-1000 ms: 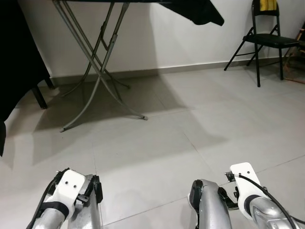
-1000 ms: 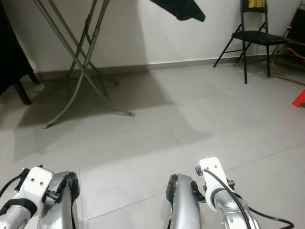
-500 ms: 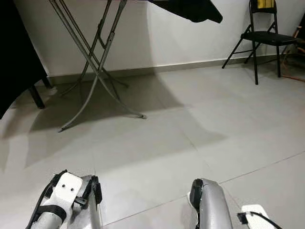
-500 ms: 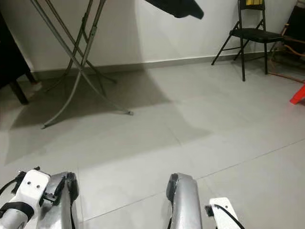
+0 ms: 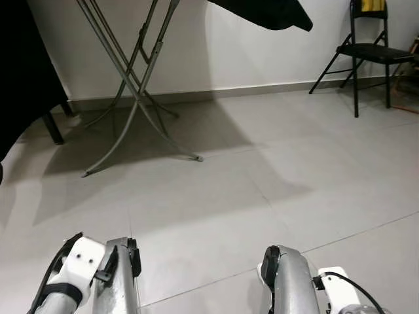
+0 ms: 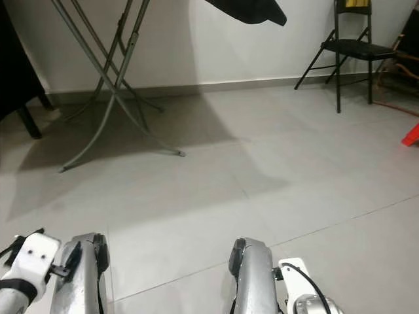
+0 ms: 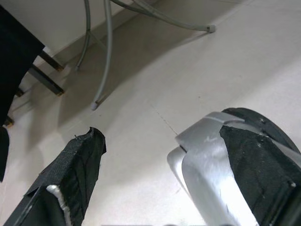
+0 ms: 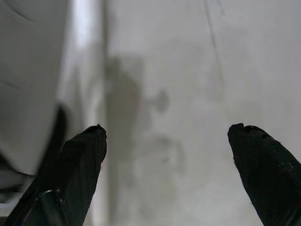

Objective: Building children table

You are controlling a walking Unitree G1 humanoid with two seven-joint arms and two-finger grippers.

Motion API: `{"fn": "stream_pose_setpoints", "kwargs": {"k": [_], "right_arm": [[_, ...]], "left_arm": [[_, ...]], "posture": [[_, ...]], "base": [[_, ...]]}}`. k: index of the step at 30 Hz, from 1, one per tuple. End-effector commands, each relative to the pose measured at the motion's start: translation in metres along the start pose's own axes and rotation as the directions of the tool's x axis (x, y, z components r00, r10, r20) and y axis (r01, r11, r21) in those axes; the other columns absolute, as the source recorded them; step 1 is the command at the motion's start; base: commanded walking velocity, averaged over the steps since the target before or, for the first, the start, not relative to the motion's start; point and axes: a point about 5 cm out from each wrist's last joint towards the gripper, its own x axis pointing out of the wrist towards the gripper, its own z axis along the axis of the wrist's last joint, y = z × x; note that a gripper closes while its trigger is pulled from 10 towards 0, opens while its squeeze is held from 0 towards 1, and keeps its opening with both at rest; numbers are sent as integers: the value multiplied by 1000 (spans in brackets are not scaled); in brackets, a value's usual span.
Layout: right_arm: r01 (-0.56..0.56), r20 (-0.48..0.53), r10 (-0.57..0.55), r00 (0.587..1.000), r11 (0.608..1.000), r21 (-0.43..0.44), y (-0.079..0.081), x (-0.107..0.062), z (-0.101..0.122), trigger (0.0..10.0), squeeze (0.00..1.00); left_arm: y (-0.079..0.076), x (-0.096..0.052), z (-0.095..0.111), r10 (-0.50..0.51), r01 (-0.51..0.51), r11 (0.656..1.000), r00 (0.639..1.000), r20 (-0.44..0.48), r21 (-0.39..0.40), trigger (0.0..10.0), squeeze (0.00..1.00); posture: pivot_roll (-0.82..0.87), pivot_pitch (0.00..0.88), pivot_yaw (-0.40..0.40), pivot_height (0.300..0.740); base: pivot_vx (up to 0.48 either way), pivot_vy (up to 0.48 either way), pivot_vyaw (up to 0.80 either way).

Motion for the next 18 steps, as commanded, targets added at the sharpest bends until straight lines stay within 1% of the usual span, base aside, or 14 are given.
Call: {"fn": "stream_pose_setpoints", "kwargs": {"k": [1,2,4,5,6,7,9,11,12,13,14,16,17,18], "right_arm": [[21,-52,-21,998,1000,-4,2,6,-13,10000,0],[21,-52,-21,998,1000,-4,2,6,-13,10000,0],[30,-94,-28,995,999,21,1,9,-26,10000,0],[30,-94,-28,995,999,21,1,9,-26,10000,0],[34,-121,-28,992,998,50,0,13,-34,10000,0],[40,-155,-24,988,994,100,-3,16,-45,10000,0],[53,-167,-32,985,991,122,-6,18,-51,10000,0],[59,-168,-38,985,991,119,-10,18,-54,10000,0],[59,-168,-38,985,991,119,-10,18,-54,10000,0],[60,-176,-41,984,993,105,-11,19,-58,10000,0],[60,-176,-41,984,993,105,-11,19,-58,10000,0],[67,-189,-50,981,994,87,-12,21,-64,10000,0],[67,-189,-50,981,994,87,-12,21,-64,10000,0],[73,-185,-58,981,994,75,-14,21,-63,10000,0]], "left_arm": [[-5,-8,-12,-20,21,1000,997,-69,3,10000,0],[-5,-8,-12,-20,21,1000,997,-69,3,10000,0],[-5,-15,-14,-25,25,1000,996,-81,2,10000,0],[-5,-15,-14,-25,25,1000,996,-81,2,10000,0],[-5,-19,-15,-30,31,1000,995,-90,4,10000,0],[-5,-26,-18,-39,40,999,994,-107,11,10000,0],[-3,-31,-19,-45,47,999,992,-118,15,10000,0],[0,-36,-18,-46,49,999,991,-122,17,10000,0],[0,-36,-18,-46,49,999,991,-122,17,10000,0],[2,-40,-20,-47,50,998,990,-135,24,10000,0],[2,-40,-20,-47,50,998,990,-135,24,10000,0],[6,-48,-21,-44,50,998,987,-156,37,10000,0],[6,-48,-21,-44,50,998,987,-156,37,10000,0],[10,-55,-22,-36,44,998,985,-169,43,10000,0]], "posture": [[-43,2,-106,300],[-43,2,-106,300],[-43,23,-105,300],[-43,23,-105,300],[-43,36,-105,300],[-43,62,-99,300],[-39,78,-99,300],[-38,91,-99,300],[-38,91,-99,300],[-35,121,-98,300],[-35,121,-98,300],[-25,146,-105,300],[-25,146,-105,300],[-15,176,-107,300]], "base": [[0,0,0],[0,0,0],[0,0,0],[0,0,0],[0,0,0],[0,0,0],[0,0,0],[0,0,0],[0,0,0],[0,0,0],[0,0,0],[0,0,0],[0,0,0],[0,0,0]]}}
